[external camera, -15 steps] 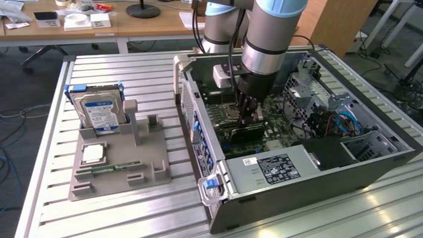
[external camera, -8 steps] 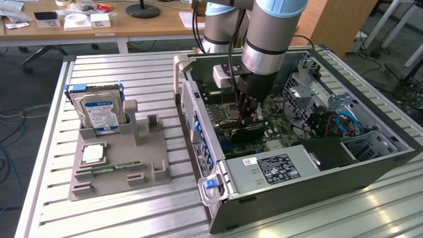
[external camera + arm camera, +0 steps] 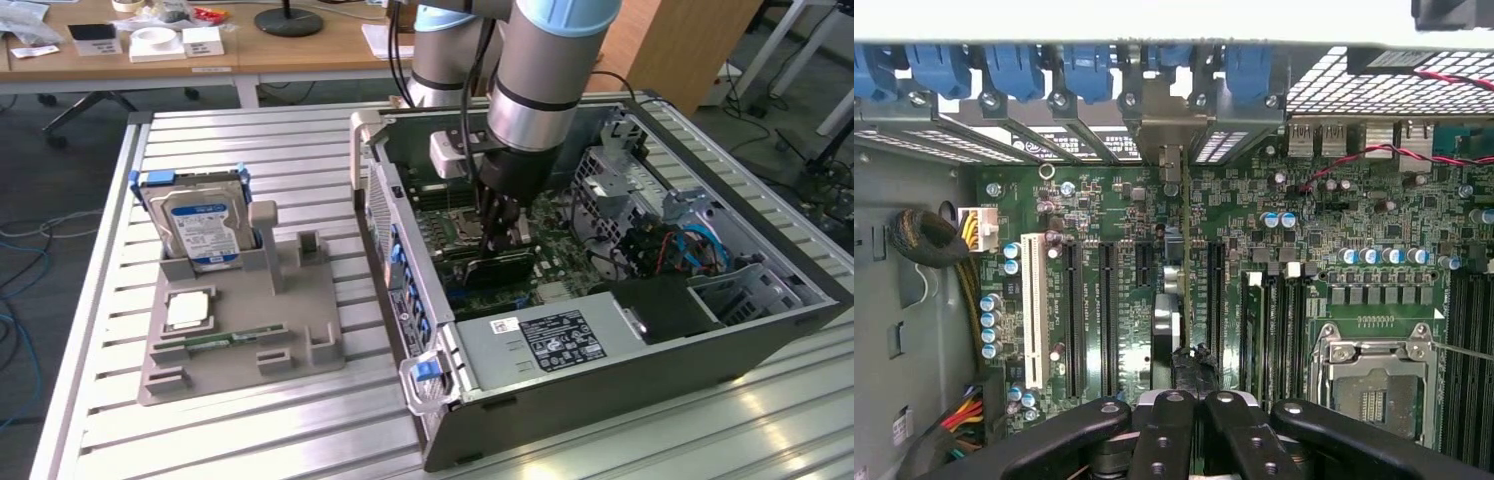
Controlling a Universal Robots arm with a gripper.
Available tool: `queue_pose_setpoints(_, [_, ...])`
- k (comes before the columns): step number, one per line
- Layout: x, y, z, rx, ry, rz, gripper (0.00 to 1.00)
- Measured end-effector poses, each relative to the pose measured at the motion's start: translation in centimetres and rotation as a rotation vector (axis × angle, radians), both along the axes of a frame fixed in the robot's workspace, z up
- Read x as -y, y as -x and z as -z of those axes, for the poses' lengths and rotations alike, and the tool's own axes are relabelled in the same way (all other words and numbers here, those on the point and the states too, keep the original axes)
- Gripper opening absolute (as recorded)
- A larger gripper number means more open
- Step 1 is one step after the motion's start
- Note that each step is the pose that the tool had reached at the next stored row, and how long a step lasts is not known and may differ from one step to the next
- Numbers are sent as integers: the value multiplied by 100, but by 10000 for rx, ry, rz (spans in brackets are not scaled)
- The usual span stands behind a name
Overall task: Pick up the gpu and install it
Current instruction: 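Press down on the gpu until it lock into place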
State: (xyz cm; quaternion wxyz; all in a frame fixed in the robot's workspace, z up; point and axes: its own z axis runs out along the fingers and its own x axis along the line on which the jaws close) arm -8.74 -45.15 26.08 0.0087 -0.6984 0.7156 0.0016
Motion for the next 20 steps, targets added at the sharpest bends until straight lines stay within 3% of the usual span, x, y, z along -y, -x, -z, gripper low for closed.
queue_pose_setpoints(11, [-2,-1,-10,7,-15,1,11])
queue_pose_setpoints(20, [-1,-1,-179,2,-4,0,11])
